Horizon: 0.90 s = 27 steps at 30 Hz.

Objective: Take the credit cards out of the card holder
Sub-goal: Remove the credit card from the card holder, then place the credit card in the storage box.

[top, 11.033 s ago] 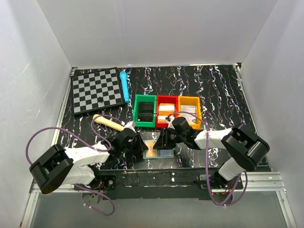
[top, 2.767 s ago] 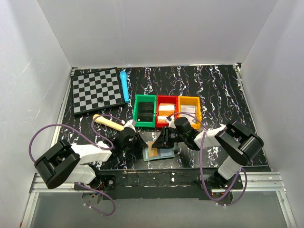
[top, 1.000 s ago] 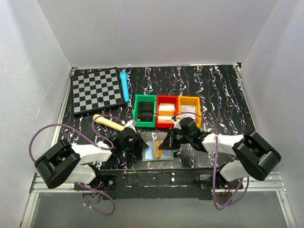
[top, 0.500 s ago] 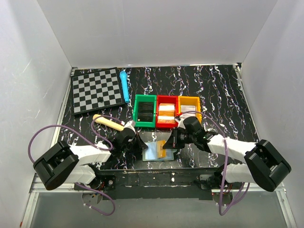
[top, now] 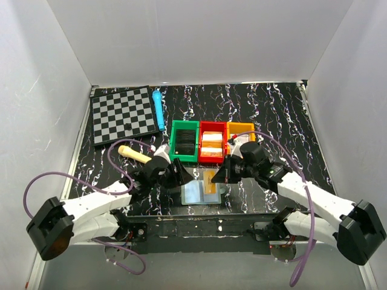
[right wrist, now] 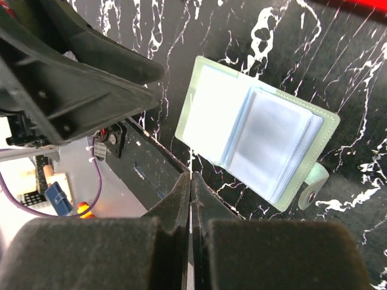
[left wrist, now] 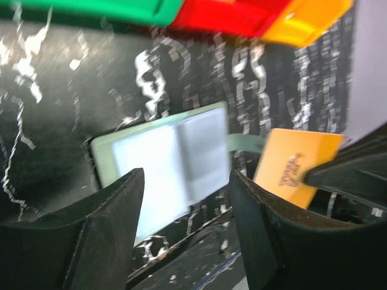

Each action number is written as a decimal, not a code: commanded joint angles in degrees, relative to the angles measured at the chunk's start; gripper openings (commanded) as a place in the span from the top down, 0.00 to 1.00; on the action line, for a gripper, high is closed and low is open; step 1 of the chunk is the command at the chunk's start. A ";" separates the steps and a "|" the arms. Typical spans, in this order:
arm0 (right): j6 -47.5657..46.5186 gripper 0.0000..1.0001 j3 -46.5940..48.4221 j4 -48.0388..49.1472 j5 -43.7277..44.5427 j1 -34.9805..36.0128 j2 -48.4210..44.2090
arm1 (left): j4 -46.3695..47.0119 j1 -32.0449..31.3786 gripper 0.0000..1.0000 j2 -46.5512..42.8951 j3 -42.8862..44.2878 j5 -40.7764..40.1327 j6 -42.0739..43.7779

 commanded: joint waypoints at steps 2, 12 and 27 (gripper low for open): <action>-9.16 0.99 8.85 -13.06 2.70 -0.16 -3.49 | -4.89 -0.16 0.41 -7.91 6.03 -3.62 5.49; -24.12 0.99 20.20 -27.50 -17.84 2.21 -4.45 | 10.06 0.55 0.20 -24.27 1.80 17.44 14.71; -23.16 0.99 22.66 -23.89 -25.00 7.30 -3.06 | 27.74 0.46 0.37 -14.78 2.07 41.73 13.32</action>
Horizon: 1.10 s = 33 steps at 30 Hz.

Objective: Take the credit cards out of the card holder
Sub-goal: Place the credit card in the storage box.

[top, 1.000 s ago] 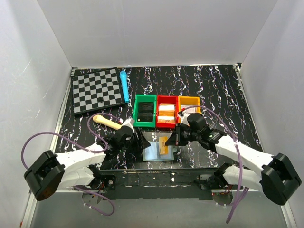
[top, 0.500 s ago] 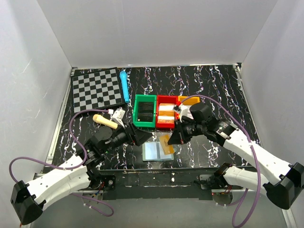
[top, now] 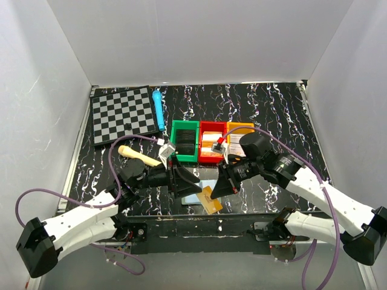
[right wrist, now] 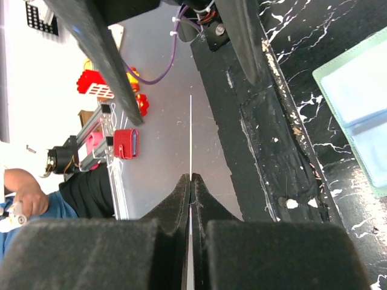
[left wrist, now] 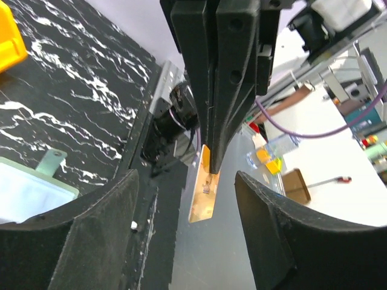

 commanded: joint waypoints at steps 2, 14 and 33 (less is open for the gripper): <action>-1.39 0.99 3.60 0.77 -0.51 2.06 1.12 | 1.48 0.18 0.41 3.32 3.76 8.30 1.47; -2.09 0.99 5.71 0.33 1.07 3.12 2.96 | 1.29 -0.61 0.67 7.36 4.20 15.33 1.48; 7.92 0.51 -0.17 12.00 13.90 2.68 -6.78 | 7.19 -0.88 1.00 -3.19 -3.71 -0.41 -1.42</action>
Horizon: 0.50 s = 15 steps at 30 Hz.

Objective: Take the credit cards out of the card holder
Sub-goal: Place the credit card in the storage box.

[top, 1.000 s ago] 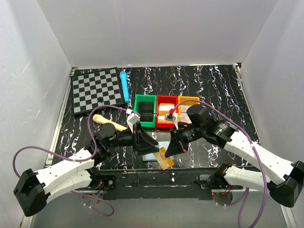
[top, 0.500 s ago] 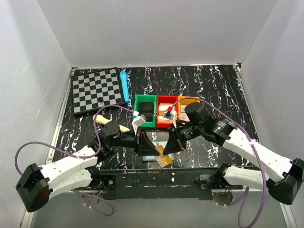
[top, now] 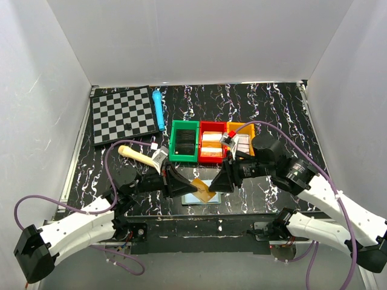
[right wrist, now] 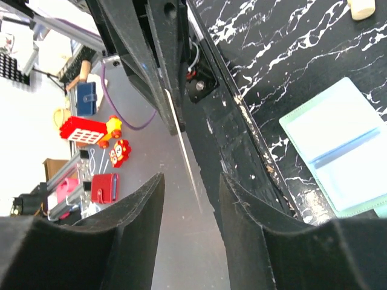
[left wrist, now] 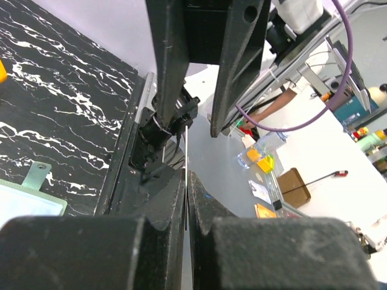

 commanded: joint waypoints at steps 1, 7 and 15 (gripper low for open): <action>5.61 0.53 -3.17 9.43 2.47 -0.29 -2.31 | 1.74 -0.20 1.00 1.32 0.25 -3.01 -1.03; 6.84 0.60 -4.31 11.55 0.89 -0.29 -1.52 | 4.29 -0.20 1.00 1.68 -0.54 -3.18 -2.70; 7.11 0.76 -4.58 12.52 0.80 -0.29 -1.17 | 4.64 -0.20 1.00 1.85 -0.81 -3.00 -3.23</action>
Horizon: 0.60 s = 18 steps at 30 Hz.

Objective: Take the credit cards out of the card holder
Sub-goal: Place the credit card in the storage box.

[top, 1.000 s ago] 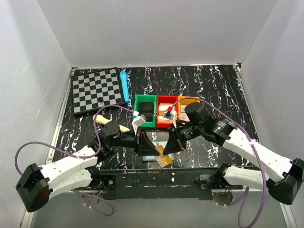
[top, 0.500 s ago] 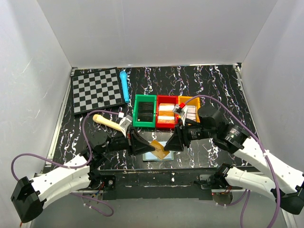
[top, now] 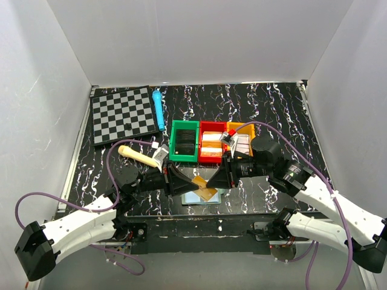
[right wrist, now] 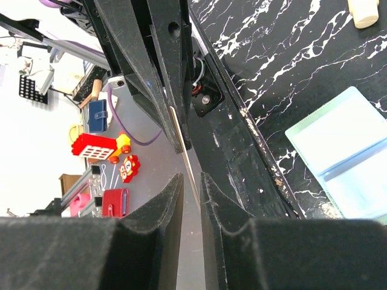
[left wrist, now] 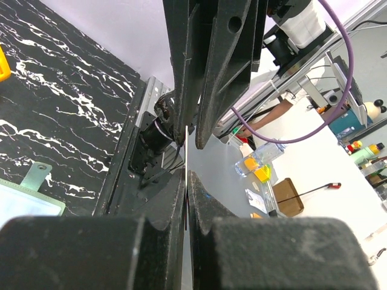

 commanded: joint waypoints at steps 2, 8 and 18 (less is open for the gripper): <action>0.88 0.78 -0.12 4.22 -0.44 -0.29 0.01 | 1.78 -0.20 1.00 -0.29 -0.33 -0.51 -0.39; 0.97 0.99 -0.21 4.83 -0.97 -0.29 0.19 | 1.43 -0.20 1.00 0.15 -0.24 -0.16 -0.39; 1.24 0.99 3.02 -0.41 4.46 -1.61 -2.37 | -25.08 1.81 0.54 -5.99 8.36 -10.51 5.76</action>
